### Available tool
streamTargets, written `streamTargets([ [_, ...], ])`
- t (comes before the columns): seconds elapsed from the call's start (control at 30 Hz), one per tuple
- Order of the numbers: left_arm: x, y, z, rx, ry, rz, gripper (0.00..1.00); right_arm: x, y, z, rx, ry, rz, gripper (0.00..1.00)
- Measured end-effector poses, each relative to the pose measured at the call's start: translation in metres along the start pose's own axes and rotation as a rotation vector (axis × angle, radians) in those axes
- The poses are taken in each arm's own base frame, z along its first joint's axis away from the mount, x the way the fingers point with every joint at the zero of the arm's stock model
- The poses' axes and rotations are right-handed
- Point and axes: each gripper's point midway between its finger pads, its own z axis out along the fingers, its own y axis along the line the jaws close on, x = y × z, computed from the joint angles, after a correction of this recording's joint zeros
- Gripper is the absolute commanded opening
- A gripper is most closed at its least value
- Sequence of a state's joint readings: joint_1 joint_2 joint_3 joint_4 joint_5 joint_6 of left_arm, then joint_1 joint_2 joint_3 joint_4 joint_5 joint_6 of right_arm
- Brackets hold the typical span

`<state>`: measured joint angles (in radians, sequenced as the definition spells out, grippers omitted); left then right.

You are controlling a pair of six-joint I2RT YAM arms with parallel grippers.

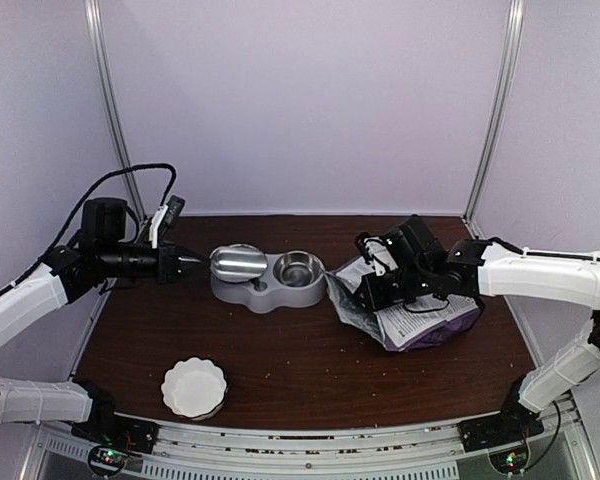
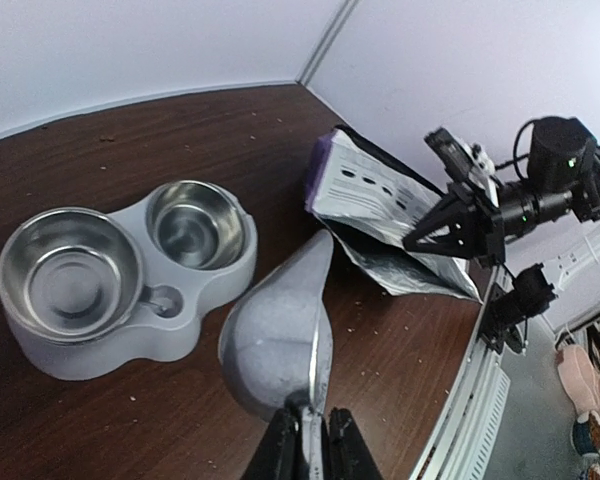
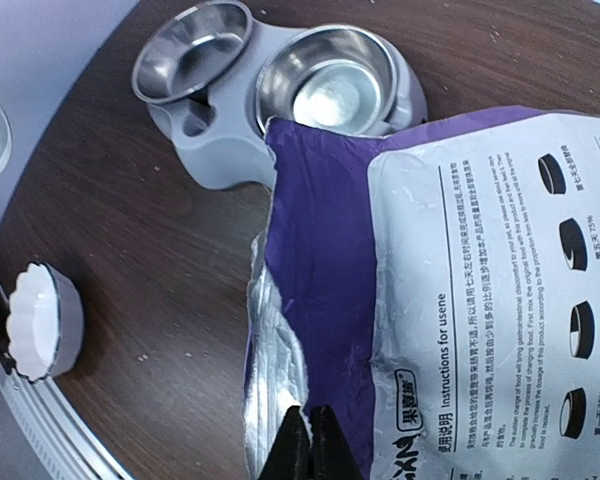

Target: Serve the pet food

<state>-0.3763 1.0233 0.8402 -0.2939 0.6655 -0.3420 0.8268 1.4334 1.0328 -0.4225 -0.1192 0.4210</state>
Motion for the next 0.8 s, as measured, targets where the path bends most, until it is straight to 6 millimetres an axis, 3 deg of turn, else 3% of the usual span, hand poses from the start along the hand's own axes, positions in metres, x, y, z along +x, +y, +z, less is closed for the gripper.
streamTargets([
  [0.2,0.026,-0.062,0.029,0.124,0.077,0.07,0.0,-0.015,0.043,-0.001,-0.119,-0.096,0.033,0.0],
  [0.27,0.033,-0.073,0.036,0.151,0.09,0.062,0.0,-0.013,0.052,-0.002,-0.141,-0.102,0.036,0.0],
  [0.43,0.042,-0.079,0.056,0.171,0.092,0.019,0.0,-0.011,0.066,0.0,-0.172,-0.106,0.038,0.0],
  [0.8,0.074,-0.079,0.108,0.139,0.21,-0.039,0.0,-0.007,0.077,-0.003,-0.129,-0.127,-0.01,0.0],
])
